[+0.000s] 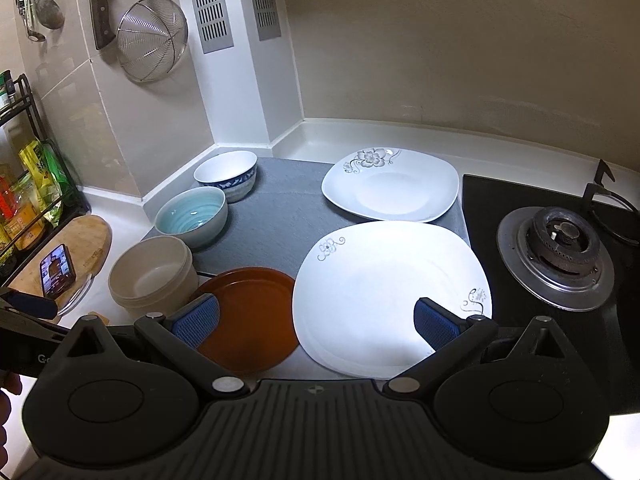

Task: Organize plates and bowls
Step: 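Move the right tool toward the terracotta-orange plate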

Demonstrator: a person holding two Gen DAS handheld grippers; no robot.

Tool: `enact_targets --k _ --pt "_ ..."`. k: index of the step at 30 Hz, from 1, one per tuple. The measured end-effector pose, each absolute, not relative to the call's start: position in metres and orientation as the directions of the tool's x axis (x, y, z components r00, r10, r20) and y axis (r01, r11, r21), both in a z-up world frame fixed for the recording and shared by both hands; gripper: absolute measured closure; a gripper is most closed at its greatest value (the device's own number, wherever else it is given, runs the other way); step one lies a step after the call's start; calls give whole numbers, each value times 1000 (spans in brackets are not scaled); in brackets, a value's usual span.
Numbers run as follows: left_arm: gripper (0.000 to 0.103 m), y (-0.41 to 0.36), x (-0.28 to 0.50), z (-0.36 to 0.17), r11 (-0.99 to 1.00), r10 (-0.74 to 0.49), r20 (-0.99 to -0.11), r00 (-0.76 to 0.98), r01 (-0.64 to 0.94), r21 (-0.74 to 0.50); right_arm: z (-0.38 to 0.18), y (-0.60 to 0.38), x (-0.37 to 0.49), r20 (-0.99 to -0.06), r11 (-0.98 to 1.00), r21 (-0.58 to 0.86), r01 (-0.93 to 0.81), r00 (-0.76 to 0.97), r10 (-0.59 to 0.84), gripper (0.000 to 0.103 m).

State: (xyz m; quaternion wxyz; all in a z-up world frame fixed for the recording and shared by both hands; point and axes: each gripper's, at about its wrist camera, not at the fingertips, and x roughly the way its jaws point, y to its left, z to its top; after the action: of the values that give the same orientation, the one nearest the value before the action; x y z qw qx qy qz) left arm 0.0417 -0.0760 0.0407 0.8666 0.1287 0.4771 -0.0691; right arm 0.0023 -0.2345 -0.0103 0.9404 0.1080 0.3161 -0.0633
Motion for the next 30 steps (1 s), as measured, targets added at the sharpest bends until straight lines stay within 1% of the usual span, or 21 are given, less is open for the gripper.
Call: enact_targets --k 7,12,30 --pt "0 -66 47 34 944 -20 -838 545 287 163 -12 -236 -1 -605 966 164 198 794 -59 0" --pt "0 -57 51 20 928 -48 -831 554 332 168 -10 -237 -5 -601 964 167 205 797 -66 0" --pt "0 -52 56 -3 915 -88 -822 562 372 156 -9 -237 -20 -584 962 169 215 808 -78 0"
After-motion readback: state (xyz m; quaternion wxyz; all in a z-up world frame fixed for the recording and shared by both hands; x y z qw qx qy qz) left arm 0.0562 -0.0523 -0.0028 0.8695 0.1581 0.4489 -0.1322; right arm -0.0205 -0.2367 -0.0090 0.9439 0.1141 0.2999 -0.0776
